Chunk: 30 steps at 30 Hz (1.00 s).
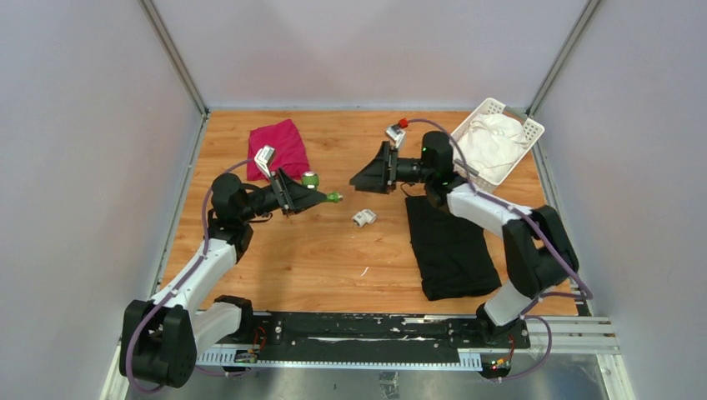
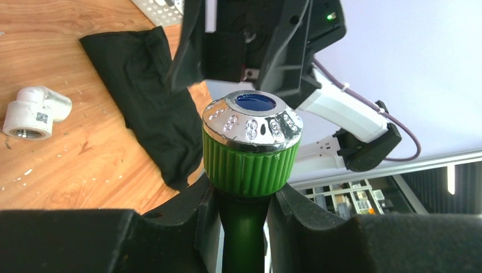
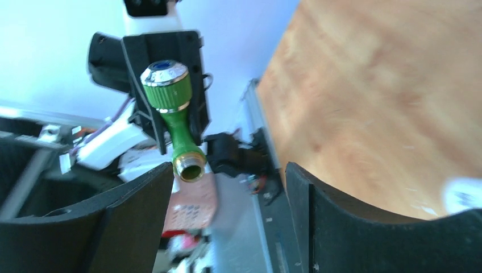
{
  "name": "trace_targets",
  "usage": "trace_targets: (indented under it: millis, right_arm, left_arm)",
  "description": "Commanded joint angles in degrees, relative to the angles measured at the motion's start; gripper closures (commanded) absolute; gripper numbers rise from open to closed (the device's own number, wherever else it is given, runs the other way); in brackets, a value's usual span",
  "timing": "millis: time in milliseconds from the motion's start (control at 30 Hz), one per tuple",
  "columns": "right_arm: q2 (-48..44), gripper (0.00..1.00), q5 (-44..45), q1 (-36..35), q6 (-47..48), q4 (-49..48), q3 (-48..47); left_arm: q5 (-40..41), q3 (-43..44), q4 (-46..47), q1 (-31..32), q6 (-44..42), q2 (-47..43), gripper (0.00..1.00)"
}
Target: Install the water faucets
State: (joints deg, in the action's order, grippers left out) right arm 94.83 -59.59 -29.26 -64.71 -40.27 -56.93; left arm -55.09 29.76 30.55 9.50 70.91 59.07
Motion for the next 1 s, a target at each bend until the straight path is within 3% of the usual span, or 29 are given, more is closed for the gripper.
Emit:
trace_targets:
  millis: [0,100,167,300,433,500,567,767,967]
  right_arm:
    - [-9.2,0.22,7.9,5.0,21.0,28.8,-1.8]
    - [-12.0,0.22,20.9,5.2,34.5,48.8,-5.7]
    - [-13.0,0.24,29.4,5.0,38.3,57.6,-6.6]
    - [-11.4,0.31,41.4,2.6,42.7,64.4,-7.2]
    - [-5.5,0.34,49.2,-2.5,46.6,67.2,-10.0]
    - [-1.4,0.33,50.1,-4.1,48.1,67.7,-12.3]
    - [2.6,0.33,50.3,-4.8,49.5,68.0,-15.1]
    - [12.5,0.30,48.6,-4.9,57.9,70.9,-23.0]
    - [17.8,0.28,39.7,-4.9,64.5,72.8,-27.0]
  left_arm:
    - [0.9,-1.1,0.3,-0.4,-1.4,-0.7,1.00]
    - [2.9,-1.5,0.3,-0.4,-1.5,-0.4,1.00]
    - [5.6,-2.1,-0.2,-0.6,-1.7,-1.0,1.00]
    - [14.2,-2.0,-8.5,-0.8,-6.4,-5.0,1.00]
    - [21.2,3.4,-28.5,-0.8,-18.9,-9.6,1.00]
    - [20.2,7.0,-37.8,-0.8,-24.8,-8.1,1.00]
    - [18.8,8.6,-40.8,-0.8,-26.6,-7.2,1.00]
    - [18.2,7.1,-40.0,-0.9,-25.6,-7.6,1.00]
    - [16.5,6.0,-37.8,-0.9,-24.6,-6.2,1.00]
